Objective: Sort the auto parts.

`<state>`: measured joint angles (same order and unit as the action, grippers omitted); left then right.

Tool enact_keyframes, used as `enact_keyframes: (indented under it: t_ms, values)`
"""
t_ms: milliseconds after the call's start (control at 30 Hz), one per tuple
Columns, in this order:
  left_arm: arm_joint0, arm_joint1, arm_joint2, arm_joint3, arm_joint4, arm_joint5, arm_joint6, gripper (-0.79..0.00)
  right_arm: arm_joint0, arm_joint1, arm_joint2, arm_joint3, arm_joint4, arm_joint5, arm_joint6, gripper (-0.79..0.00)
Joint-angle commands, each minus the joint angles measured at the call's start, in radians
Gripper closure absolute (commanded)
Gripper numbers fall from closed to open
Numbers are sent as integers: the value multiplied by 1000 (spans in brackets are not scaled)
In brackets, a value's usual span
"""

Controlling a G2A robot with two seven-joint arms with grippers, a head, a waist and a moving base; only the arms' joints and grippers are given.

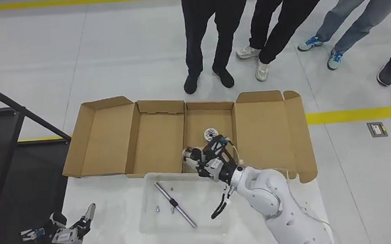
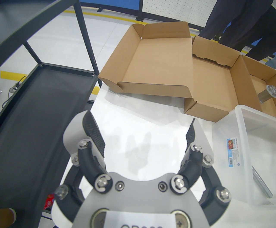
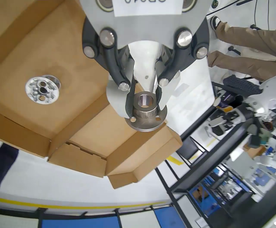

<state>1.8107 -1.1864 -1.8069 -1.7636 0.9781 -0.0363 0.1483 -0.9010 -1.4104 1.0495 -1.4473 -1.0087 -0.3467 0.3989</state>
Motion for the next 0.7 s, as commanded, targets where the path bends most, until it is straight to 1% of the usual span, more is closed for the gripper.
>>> enact_keyframes:
  t_ms: [0, 67, 267, 300, 467, 667]
  values:
    - [0, 0, 0, 0, 0, 0, 0, -785, 30, -10, -33, 11, -46, 136, 56, 0]
    - [0, 0, 0, 0, 0, 0, 0, -785, 66, -22, -71, 27, -101, 253, 120, 0]
    - [0, 0, 0, 0, 0, 0, 0, -785, 174, -59, -181, 122, -219, 451, 310, 0]
    - [0, 0, 0, 0, 0, 0, 0, -785, 193, -66, -201, 139, -230, 462, 350, 0]
    - [0, 0, 0, 0, 0, 0, 0, -785, 264, -99, -279, 225, -298, 524, 464, 0]
    - [0, 0, 0, 0, 0, 0, 0, -785, 339, -144, -349, 351, -323, 553, 538, 0]
